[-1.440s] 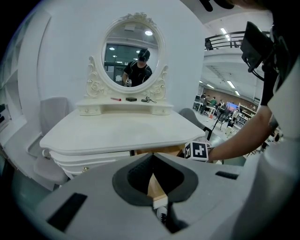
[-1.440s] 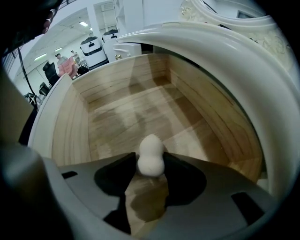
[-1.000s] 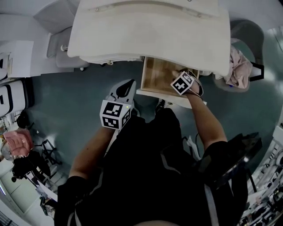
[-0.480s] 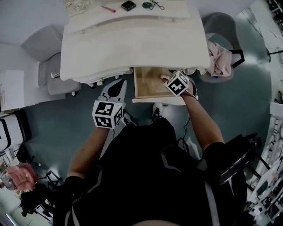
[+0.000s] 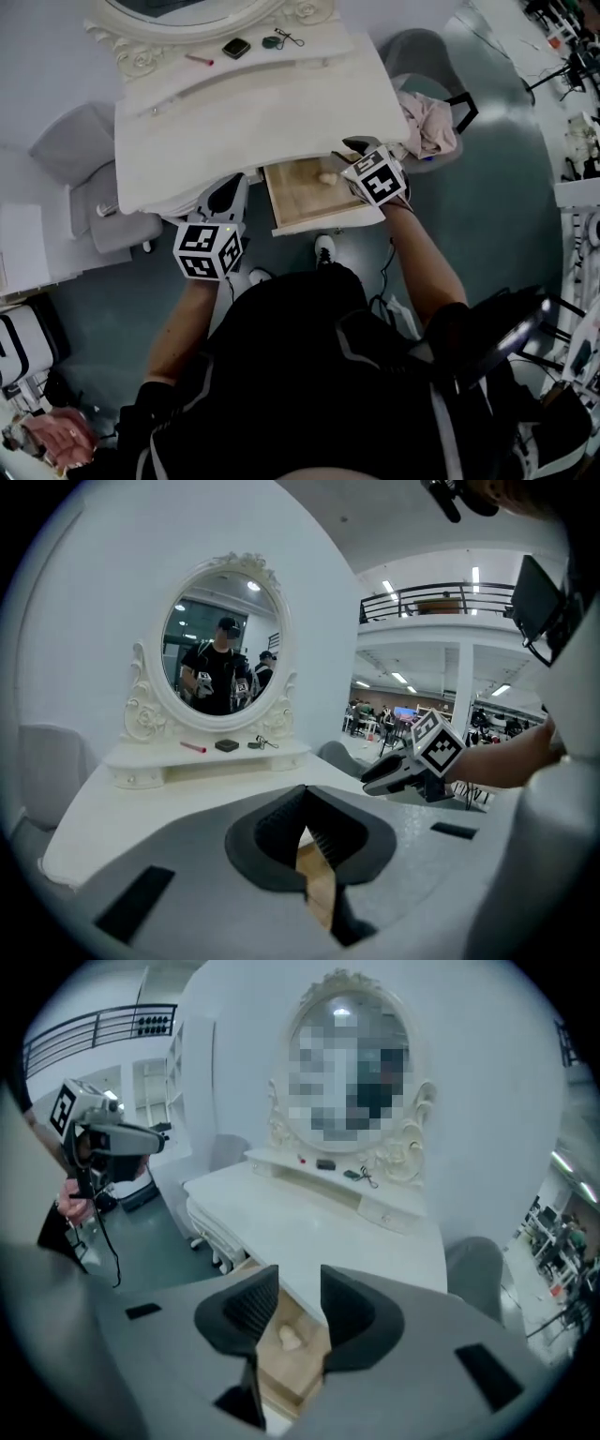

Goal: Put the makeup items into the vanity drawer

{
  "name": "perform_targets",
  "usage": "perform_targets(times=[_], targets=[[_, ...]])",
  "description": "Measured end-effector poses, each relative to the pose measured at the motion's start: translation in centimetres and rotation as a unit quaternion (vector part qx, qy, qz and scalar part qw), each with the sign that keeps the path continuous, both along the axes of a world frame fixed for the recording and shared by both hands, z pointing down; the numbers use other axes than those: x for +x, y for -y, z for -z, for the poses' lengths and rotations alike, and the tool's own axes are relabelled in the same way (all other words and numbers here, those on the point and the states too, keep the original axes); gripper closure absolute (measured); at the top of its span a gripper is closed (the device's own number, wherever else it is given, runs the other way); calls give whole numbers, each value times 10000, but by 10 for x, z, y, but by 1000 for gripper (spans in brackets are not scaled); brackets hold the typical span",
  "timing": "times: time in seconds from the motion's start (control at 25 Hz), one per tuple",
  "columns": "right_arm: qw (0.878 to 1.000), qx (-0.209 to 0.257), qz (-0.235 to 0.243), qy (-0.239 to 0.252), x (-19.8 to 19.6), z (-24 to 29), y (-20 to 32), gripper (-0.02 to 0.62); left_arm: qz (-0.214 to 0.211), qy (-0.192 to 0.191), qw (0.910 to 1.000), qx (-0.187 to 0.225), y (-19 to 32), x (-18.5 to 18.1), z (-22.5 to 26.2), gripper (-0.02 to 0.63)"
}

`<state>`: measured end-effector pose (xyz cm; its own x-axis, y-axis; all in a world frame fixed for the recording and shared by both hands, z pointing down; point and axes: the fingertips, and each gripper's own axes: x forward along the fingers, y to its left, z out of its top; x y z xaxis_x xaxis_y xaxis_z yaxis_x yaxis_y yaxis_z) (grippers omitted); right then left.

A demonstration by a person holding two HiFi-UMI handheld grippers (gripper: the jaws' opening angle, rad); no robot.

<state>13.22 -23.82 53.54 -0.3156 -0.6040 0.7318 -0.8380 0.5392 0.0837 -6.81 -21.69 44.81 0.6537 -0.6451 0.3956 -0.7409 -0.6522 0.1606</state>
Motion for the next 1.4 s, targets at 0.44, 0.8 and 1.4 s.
perform_targets(times=[0.44, 0.8, 1.4], targets=[[9852, 1278, -558, 995, 2, 136, -16, 547, 37, -319, 9959, 845, 8, -16, 92, 603], [9577, 2293, -790, 1546, -10, 223, -36, 589, 83, -493, 9900, 1319, 2, -35, 140, 603], [9354, 2971, -1144, 1537, 0, 275, -61, 591, 327, -515, 9862, 1542, -3, -58, 162, 603]])
